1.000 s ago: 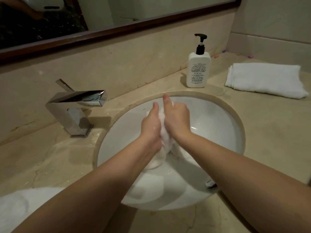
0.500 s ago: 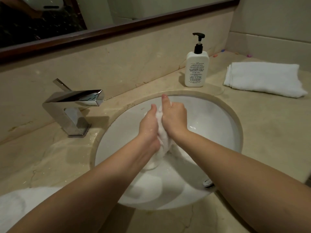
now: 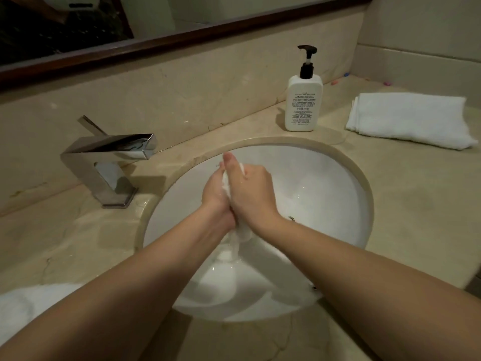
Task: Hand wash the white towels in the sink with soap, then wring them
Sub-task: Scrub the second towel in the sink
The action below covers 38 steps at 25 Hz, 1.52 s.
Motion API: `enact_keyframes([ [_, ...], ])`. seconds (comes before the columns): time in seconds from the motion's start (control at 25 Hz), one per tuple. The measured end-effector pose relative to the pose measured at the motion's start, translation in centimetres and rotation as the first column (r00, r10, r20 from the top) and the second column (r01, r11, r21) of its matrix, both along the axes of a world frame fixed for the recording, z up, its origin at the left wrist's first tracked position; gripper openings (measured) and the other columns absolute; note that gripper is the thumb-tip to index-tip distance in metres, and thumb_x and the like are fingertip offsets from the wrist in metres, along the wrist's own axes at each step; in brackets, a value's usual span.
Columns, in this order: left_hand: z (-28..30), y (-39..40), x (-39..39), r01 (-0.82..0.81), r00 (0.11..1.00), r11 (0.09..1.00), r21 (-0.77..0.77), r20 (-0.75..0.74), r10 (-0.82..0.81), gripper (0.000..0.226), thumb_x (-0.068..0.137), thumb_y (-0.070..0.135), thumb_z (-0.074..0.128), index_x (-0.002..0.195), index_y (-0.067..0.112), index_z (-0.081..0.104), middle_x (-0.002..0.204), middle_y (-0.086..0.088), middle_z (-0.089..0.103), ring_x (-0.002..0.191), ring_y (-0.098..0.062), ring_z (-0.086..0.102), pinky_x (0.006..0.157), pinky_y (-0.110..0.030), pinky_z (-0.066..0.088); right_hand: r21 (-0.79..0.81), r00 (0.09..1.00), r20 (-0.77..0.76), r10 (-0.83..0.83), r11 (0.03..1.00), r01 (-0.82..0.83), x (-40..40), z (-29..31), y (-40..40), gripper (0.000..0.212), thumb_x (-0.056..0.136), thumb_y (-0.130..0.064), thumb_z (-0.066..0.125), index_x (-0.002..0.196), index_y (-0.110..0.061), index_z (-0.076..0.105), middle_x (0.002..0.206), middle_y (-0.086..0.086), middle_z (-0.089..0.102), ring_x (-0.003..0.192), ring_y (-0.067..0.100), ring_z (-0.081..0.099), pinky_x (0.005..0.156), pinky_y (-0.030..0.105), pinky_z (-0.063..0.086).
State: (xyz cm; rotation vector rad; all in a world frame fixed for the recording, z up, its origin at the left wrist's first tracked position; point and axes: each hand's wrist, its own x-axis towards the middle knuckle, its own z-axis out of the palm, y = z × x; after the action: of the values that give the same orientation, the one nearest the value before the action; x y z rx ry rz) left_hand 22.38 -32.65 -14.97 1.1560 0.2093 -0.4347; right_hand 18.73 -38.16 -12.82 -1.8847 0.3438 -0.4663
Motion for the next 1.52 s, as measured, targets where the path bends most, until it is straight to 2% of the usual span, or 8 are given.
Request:
enact_keyframes([
  [0.12, 0.5, -0.3, -0.5, 0.053, 0.999, 0.998, 0.036, 0.003, -0.054, 0.051, 0.105, 0.051, 0.043, 0.092, 0.013, 0.075, 0.086, -0.006, 0.077, 0.084, -0.018, 0.073, 0.076, -0.028, 0.054, 0.064, 0.993, 0.006, -0.114, 0.991, 0.114, 0.4, 0.5, -1.1, 0.063, 0.104, -0.047, 0.046, 0.047, -0.019, 0.039, 0.05, -0.001, 0.046, 0.054, 0.019, 0.047, 0.06, 0.033, 0.032],
  [0.24, 0.1, 0.0, -0.1, -0.023, 0.999, 1.0, 0.018, 0.027, 0.023, 0.053, 0.108, 0.047, 0.04, 0.068, 0.017, 0.056, 0.058, 0.001, 0.059, 0.061, -0.014, 0.06, 0.057, -0.019, 0.049, 0.046, 1.0, 0.02, 0.011, 0.999, -0.012, -0.4, 0.3, 0.1, 0.062, 0.102, -0.047, 0.048, 0.047, -0.02, 0.041, 0.049, -0.006, 0.045, 0.053, 0.016, 0.046, 0.055, 0.032, 0.032],
  [0.84, 0.4, 0.2, -0.2, -0.011, 0.999, 1.0, -0.001, 0.049, 0.011, 0.06, 0.106, 0.049, 0.044, 0.059, 0.017, 0.064, 0.06, -0.001, 0.062, 0.057, -0.012, 0.065, 0.059, -0.022, 0.052, 0.014, 0.998, 0.056, 0.026, 1.0, -0.027, -0.9, 0.3, 0.1, 0.061, 0.102, -0.048, 0.048, 0.048, -0.021, 0.039, 0.051, -0.004, 0.044, 0.057, 0.02, 0.046, 0.057, 0.033, 0.03],
  [1.0, 0.5, -0.1, -0.3, 0.034, 0.994, 0.988, 0.15, 0.093, -0.048, 0.056, 0.088, 0.067, 0.056, 0.104, 0.017, 0.077, 0.093, -0.006, 0.078, 0.091, -0.022, 0.075, 0.082, -0.034, 0.057, 0.064, 0.994, 0.022, -0.111, 0.992, 0.11, 0.4, 0.7, -1.9, 0.064, 0.103, -0.048, 0.046, 0.047, -0.019, 0.04, 0.048, -0.003, 0.045, 0.051, 0.017, 0.044, 0.058, 0.032, 0.033],
  [1.12, 0.1, 0.3, 0.3, -0.038, 0.996, 0.995, 0.089, 0.085, 0.031, 0.049, 0.104, 0.05, 0.047, 0.072, 0.017, 0.062, 0.065, 0.0, 0.065, 0.067, -0.016, 0.065, 0.059, -0.021, 0.053, 0.016, 0.997, 0.072, 0.008, 1.0, -0.01, -0.4, 0.2, 0.0, 0.064, 0.102, -0.048, 0.048, 0.044, -0.021, 0.04, 0.045, -0.008, 0.042, 0.05, 0.011, 0.042, 0.052, 0.03, 0.029],
  [1.28, 0.7, 0.2, 0.0, 0.042, 0.999, 0.998, 0.047, 0.027, -0.043, 0.053, 0.1, 0.058, 0.05, 0.096, 0.013, 0.078, 0.095, -0.01, 0.077, 0.09, -0.021, 0.075, 0.084, -0.031, 0.056, 0.081, 0.994, 0.036, -0.101, 0.992, 0.098, 0.6, 0.8, -1.2, 0.064, 0.104, -0.047, 0.046, 0.047, -0.02, 0.038, 0.046, -0.006, 0.042, 0.048, 0.012, 0.04, 0.057, 0.031, 0.029],
  [1.4, 0.4, 0.4, 0.1, -0.021, 0.999, 1.0, 0.004, 0.025, 0.021, 0.059, 0.107, 0.045, 0.044, 0.061, 0.016, 0.066, 0.061, -0.001, 0.065, 0.057, -0.012, 0.067, 0.059, -0.019, 0.052, 0.054, 0.998, 0.07, -0.001, 0.999, -0.003, -0.5, 0.6, 0.0, 0.065, 0.103, -0.045, 0.049, 0.043, -0.02, 0.039, 0.041, -0.008, 0.041, 0.047, 0.009, 0.041, 0.054, 0.03, 0.029],
  [1.52, 0.9, -0.4, -0.9, 0.062, 0.998, 0.998, -0.004, -0.029, -0.063, 0.057, 0.106, 0.051, 0.04, 0.083, 0.013, 0.077, 0.079, -0.008, 0.075, 0.074, -0.017, 0.073, 0.069, -0.024, 0.054, 0.06, 0.993, 0.059, -0.098, 0.994, 0.094, -0.5, 1.4, -1.2, 0.064, 0.104, -0.043, 0.048, 0.046, -0.02, 0.035, 0.046, -0.006, 0.038, 0.051, 0.015, 0.039, 0.059, 0.031, 0.028],
])
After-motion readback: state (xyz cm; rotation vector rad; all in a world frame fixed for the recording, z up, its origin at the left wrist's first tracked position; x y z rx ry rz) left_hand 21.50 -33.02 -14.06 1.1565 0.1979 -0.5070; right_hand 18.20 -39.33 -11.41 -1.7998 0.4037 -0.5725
